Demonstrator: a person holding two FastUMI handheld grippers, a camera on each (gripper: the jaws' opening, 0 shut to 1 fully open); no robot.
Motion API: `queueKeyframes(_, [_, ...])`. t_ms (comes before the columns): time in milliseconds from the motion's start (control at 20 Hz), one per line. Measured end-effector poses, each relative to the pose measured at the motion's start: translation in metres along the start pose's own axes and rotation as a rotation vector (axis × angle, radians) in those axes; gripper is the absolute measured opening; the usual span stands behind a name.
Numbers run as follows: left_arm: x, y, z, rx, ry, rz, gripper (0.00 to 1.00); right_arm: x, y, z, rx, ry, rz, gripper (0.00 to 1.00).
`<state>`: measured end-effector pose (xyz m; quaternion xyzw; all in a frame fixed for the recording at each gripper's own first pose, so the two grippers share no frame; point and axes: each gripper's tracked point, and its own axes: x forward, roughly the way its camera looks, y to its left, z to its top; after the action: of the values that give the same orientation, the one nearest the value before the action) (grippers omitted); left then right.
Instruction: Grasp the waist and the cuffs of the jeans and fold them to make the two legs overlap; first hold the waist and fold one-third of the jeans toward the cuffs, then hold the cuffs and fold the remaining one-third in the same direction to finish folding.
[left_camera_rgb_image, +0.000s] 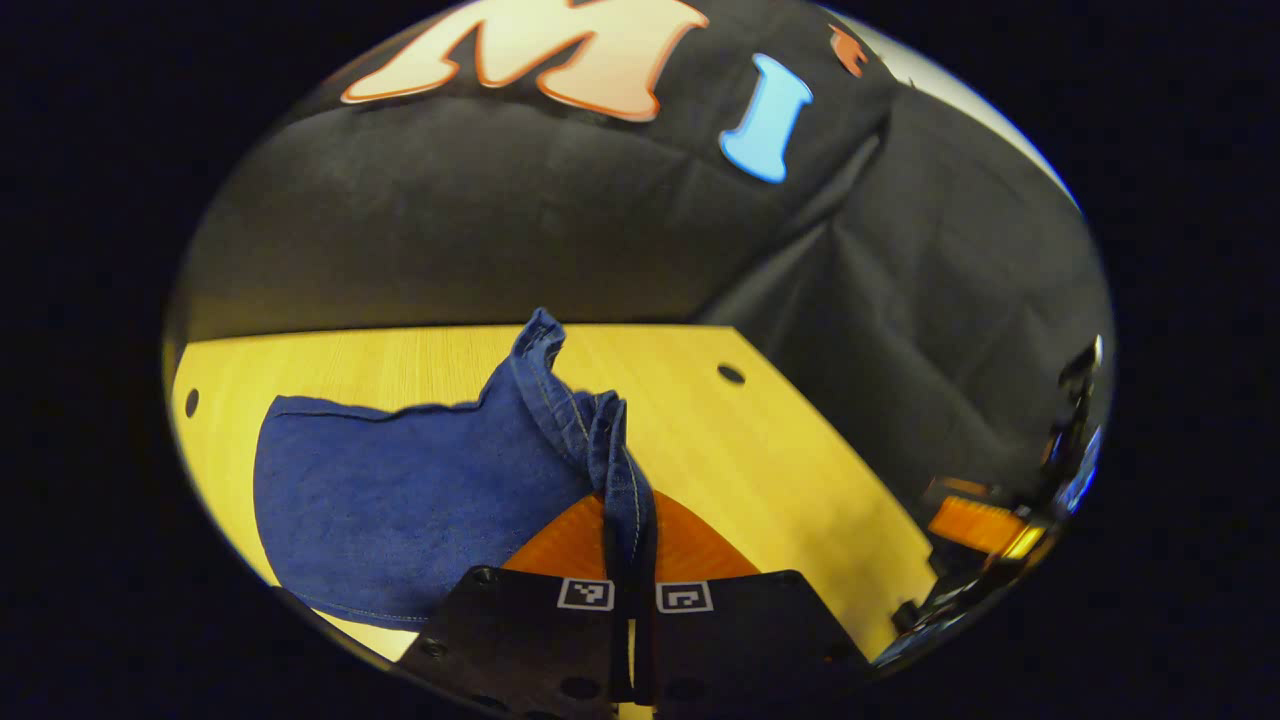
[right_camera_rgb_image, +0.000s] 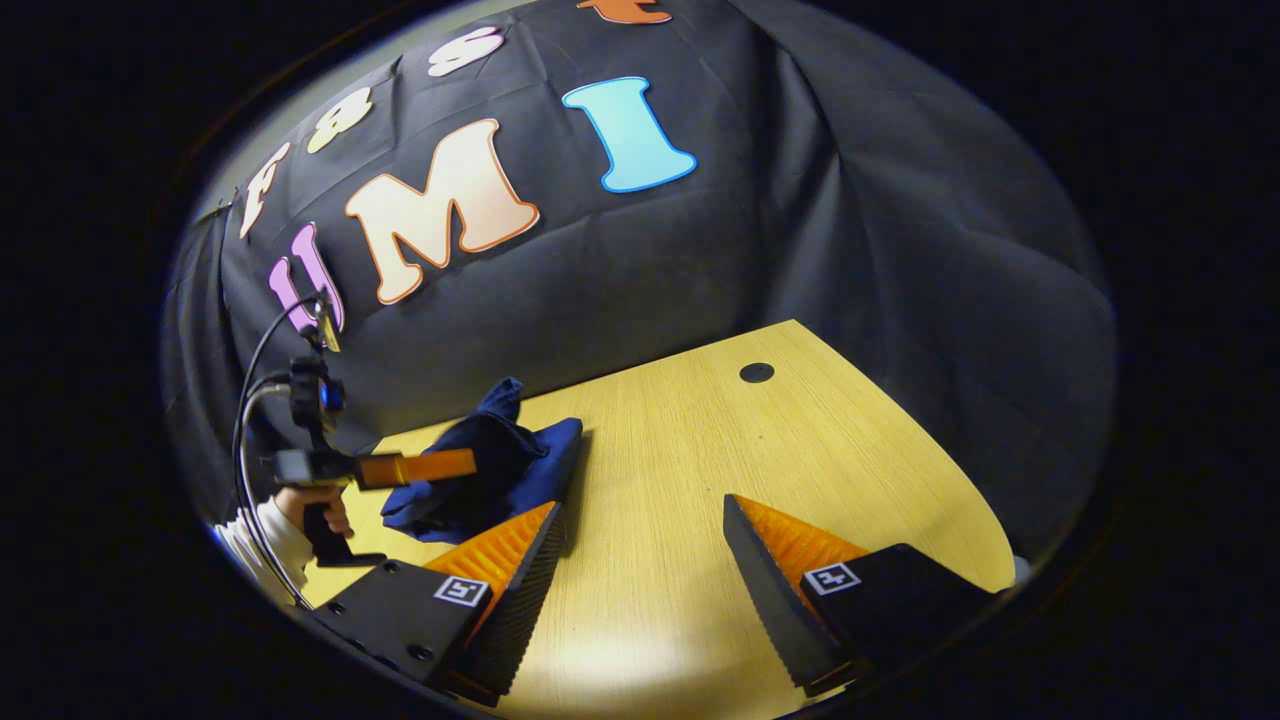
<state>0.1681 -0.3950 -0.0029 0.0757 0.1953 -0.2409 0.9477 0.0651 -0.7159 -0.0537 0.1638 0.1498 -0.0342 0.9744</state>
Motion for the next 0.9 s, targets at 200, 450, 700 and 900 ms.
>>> queueKeyframes(200, [0.001, -0.014, -0.020, 0.051, 0.036, 0.004, 0.18, -0.003, 0.014, -0.005, -0.013, 0.010, 0.021, 0.98])
queueKeyframes(450, [-0.041, -0.009, 0.004, 0.019, -0.106, 0.114, 1.00, -0.012, 0.044, 0.002, 0.030, -0.016, 0.045, 0.98])
queueKeyframes(700, [-0.127, 0.028, 0.017, -0.010, -0.217, 0.204, 0.96, -0.017, 0.070, 0.010, 0.020, -0.057, 0.044, 0.98])
queueKeyframes(900, [-0.175, 0.065, -0.002, -0.020, -0.211, 0.288, 0.96, -0.023, 0.087, 0.013, 0.004, -0.076, 0.041, 0.98])
